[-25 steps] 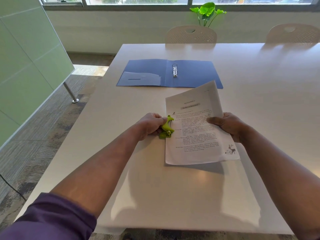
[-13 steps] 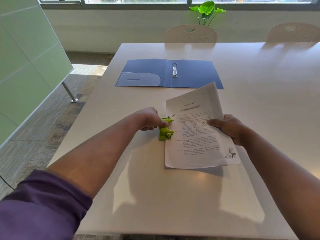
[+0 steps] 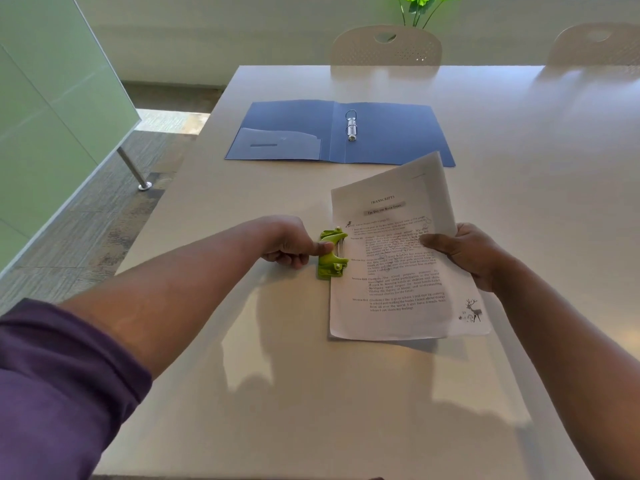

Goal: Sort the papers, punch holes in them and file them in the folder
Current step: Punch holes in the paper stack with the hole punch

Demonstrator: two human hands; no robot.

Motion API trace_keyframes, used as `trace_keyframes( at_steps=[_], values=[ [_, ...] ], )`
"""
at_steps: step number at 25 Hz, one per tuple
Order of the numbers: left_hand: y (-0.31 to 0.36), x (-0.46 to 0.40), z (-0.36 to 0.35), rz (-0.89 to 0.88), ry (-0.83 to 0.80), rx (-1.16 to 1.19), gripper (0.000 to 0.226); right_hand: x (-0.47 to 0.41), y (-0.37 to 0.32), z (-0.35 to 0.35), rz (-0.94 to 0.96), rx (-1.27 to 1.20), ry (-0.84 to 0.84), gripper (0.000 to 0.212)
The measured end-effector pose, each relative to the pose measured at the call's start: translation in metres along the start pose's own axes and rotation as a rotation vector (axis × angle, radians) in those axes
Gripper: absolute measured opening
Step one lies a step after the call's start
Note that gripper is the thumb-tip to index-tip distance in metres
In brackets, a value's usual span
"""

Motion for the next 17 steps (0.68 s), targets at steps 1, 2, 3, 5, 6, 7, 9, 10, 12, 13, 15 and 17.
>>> trace_keyframes(
  at_steps=[1,2,3,5,6,7,9,10,12,13,15,17],
  values=[
    [-0.002,-0.001,0.000,0.004,-0.014,-0.010,0.060,0.000,0.000,0.000,-0.001,0.003,-0.002,0.020],
    [-0.003,-0.002,0.000,0.000,-0.023,-0.021,0.061,0.000,0.000,0.000,-0.001,0.004,-0.002,0.020],
    [-0.004,-0.003,0.000,-0.004,-0.026,-0.027,0.061,-0.001,0.001,0.000,0.000,0.002,-0.001,0.020],
    [-0.004,-0.004,-0.001,-0.009,-0.033,-0.021,0.060,0.000,0.001,0.000,0.004,0.005,0.003,0.020],
    [-0.003,-0.003,-0.002,-0.016,-0.037,-0.010,0.059,0.000,0.000,0.000,0.006,0.007,0.003,0.019],
    [-0.003,-0.002,-0.002,-0.025,-0.037,0.005,0.059,0.001,0.000,-0.001,0.007,0.008,0.005,0.019],
    [-0.002,0.000,-0.003,-0.041,-0.016,0.042,0.057,0.002,-0.001,-0.001,0.010,0.016,0.006,0.020],
    [-0.002,0.002,-0.004,-0.053,0.004,0.057,0.056,0.002,-0.001,-0.001,0.013,0.017,0.005,0.019],
    [-0.002,0.006,-0.006,-0.091,0.043,0.065,0.053,0.003,-0.001,-0.001,0.016,0.025,0.009,0.019],
    [-0.003,0.008,-0.008,-0.115,0.063,0.060,0.052,0.003,-0.001,-0.001,0.017,0.030,0.017,0.019],
    [-0.006,0.012,-0.009,-0.154,0.084,0.073,0.051,0.004,-0.004,0.000,0.012,0.044,0.027,0.017],
    [-0.007,0.017,-0.008,-0.161,0.066,0.145,0.050,0.006,-0.006,-0.001,0.012,0.052,0.027,0.017]
  ],
)
Point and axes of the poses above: each hand's wrist, its own x-axis away from the middle knuckle, its own z-axis out of the back of the hand, y = z × x, the point moved 1 cm from there along -x, towards the middle knuckle, and after that the axes turned 5 degrees about x, right-handed, at the moved point
